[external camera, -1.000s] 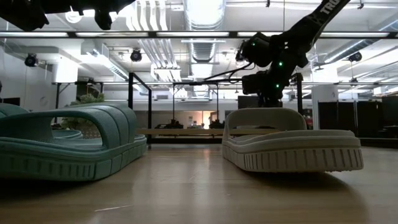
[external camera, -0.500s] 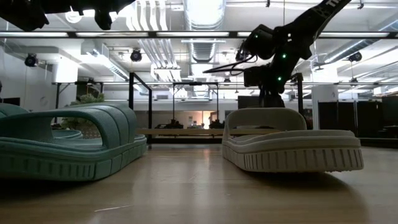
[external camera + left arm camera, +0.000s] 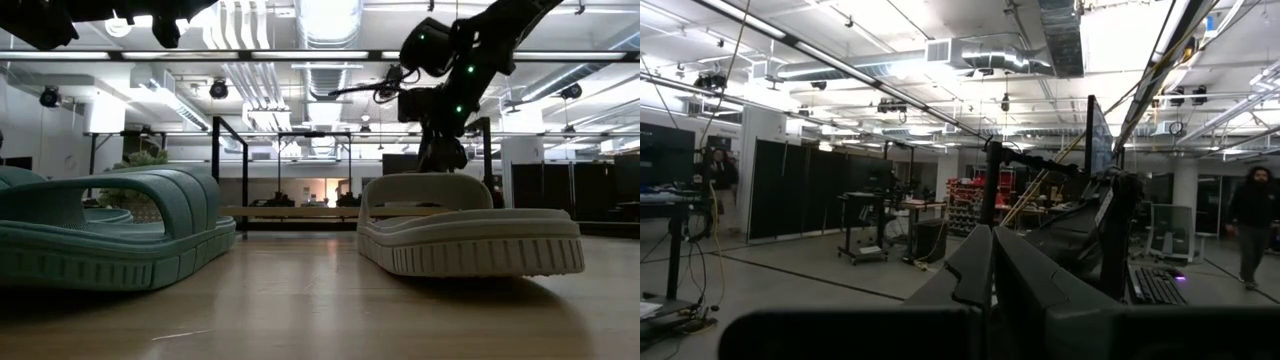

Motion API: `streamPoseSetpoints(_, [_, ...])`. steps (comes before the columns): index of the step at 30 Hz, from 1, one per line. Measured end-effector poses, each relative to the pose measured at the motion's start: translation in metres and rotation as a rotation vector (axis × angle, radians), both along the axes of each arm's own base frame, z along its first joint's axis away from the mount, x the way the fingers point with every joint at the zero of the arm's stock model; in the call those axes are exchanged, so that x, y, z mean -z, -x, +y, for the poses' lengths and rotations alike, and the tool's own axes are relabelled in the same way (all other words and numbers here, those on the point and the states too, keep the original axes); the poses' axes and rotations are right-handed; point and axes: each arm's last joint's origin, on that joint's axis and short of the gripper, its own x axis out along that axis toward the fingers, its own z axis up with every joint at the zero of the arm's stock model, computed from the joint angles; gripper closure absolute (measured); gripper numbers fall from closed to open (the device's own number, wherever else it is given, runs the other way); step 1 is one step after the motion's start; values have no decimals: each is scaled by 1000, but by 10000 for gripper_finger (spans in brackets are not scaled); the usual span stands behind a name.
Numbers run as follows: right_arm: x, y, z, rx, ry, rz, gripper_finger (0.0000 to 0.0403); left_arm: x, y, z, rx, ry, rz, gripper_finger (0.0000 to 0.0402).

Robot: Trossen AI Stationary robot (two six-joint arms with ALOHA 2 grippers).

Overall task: Pick and place slides into the shelf
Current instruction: Put the gray slide on the shelf

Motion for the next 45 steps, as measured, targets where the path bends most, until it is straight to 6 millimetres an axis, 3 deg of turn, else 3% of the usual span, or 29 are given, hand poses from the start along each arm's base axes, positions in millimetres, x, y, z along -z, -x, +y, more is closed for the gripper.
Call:
streamPoseSetpoints(17, [-9, 4, 30, -28, -36, -45, 236, 1, -1, 0, 0, 0, 3, 402])
streamPoseSetpoints(31, [-44, 22, 70, -66, -107, -285, 236, 2, -2, 0, 0, 0, 10, 402])
streamPoseSetpoints(40, [-63, 32, 85, 48, -577, -685, 236, 3, -3, 0, 0, 0, 16, 402])
streamPoseSetpoints(45, [-73, 34, 92, 32, -858, -797, 236, 5, -5, 0, 0, 0, 27, 402])
